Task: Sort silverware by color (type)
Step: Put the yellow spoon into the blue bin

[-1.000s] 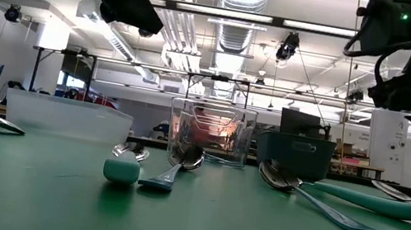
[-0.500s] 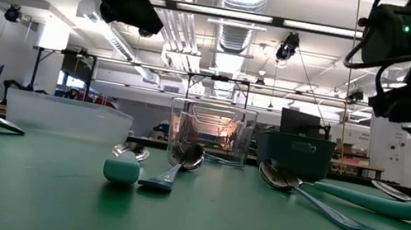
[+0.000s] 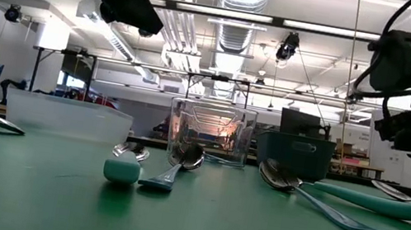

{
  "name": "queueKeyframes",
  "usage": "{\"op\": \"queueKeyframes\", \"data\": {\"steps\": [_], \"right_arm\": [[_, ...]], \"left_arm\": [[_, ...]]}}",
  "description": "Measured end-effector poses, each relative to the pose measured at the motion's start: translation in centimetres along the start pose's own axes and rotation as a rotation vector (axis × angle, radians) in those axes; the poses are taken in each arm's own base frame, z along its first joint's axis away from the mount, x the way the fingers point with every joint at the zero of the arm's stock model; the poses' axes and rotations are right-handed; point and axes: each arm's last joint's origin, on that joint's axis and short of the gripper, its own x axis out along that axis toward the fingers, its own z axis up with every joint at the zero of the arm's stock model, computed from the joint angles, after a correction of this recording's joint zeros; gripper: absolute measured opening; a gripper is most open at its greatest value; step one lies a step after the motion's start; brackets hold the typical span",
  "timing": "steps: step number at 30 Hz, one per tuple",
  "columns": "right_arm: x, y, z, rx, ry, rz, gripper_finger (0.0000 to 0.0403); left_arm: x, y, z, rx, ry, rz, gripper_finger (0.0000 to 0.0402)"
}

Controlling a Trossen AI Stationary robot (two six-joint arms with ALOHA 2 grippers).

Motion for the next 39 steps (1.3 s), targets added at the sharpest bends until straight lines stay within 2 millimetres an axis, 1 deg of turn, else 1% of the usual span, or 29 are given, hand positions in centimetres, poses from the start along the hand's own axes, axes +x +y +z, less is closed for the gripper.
{"op": "queueKeyframes", "data": {"steps": [4, 7, 18, 21, 32, 39], "right_arm": [[0.16, -0.05, -0.03, 0.0, -0.001, 0.002, 0.0182], [0.18, -0.01, -0.01, 0.004, -0.003, 0.005, 0.0169], [0.2, 0.27, 0.11, 0.016, -0.009, 0.036, 0.006], [0.24, 0.26, 0.1, 0.016, -0.009, 0.035, 0.0043], [0.22, 0.27, 0.11, 0.026, -0.009, 0.034, 0.0039], [-0.3, 0.57, 0.27, 0.008, -0.012, 0.039, 0.0037]], "left_arm": [[0.01, 0.0, 0.0, 0.0, 0.0, 0.0, 0.0113], [0.01, 0.0, 0.0, 0.0, 0.0, 0.0, 0.0113], [0.02, 0.0, 0.0, 0.0, 0.0, 0.0, 0.0113], [0.02, 0.0, 0.0, 0.0, 0.0, 0.0, 0.0113], [0.02, 0.0, 0.0, 0.0, 0.0, 0.0, 0.0113], [0.02, 0.0, 0.0, 0.0, 0.0, 0.0, 0.0113]]}}
